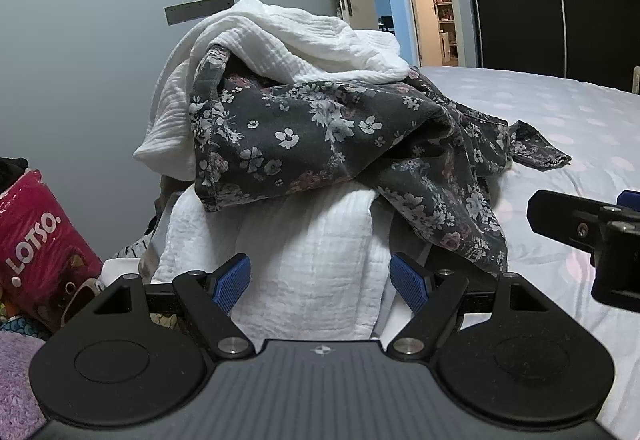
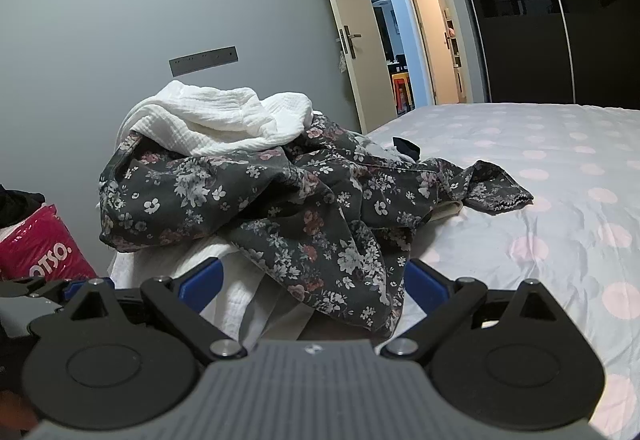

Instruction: Fold clothes

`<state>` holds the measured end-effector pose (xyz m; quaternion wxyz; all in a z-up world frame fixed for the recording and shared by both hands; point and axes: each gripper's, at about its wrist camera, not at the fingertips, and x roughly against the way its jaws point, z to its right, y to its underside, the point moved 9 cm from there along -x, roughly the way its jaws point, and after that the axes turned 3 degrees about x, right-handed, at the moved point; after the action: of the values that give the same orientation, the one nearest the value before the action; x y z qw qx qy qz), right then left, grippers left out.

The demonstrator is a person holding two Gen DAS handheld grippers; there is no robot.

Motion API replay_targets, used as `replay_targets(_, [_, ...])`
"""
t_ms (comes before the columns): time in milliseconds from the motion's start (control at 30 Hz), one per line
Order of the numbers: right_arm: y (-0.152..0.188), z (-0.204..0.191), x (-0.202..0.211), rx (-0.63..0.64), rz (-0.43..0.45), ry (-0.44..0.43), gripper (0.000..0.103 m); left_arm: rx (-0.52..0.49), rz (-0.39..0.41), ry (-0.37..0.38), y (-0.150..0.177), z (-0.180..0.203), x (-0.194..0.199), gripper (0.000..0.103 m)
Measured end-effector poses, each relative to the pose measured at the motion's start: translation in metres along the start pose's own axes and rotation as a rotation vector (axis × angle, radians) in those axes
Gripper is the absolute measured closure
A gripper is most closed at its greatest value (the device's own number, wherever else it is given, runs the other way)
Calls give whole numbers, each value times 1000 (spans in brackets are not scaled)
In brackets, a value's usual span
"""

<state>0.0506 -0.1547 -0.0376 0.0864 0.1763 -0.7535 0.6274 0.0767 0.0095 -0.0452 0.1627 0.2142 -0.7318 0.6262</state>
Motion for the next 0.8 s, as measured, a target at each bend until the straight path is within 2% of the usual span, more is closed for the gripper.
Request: replay_targets(800, [8,0,-6,-12,-31,-2,5,19,-30,9,7,-4,-4,26])
